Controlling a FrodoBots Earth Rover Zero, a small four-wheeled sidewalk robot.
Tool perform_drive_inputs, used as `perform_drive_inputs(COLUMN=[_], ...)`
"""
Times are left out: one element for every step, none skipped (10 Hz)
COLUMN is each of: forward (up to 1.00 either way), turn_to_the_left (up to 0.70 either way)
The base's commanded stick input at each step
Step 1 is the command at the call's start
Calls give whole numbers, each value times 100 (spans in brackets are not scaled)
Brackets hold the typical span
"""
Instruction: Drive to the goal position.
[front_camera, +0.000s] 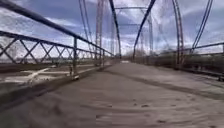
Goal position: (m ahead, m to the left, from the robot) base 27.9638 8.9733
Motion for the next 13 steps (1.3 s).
perform_drive_inputs(forward=[100, 100, 100, 100, 100, 100, 100, 100, 100, 100, 100, 100, 100], turn_to_the_left=[-34, -29, -12, 1, 1, 0, -11, -22, -27, -25, -14, -4, 1])
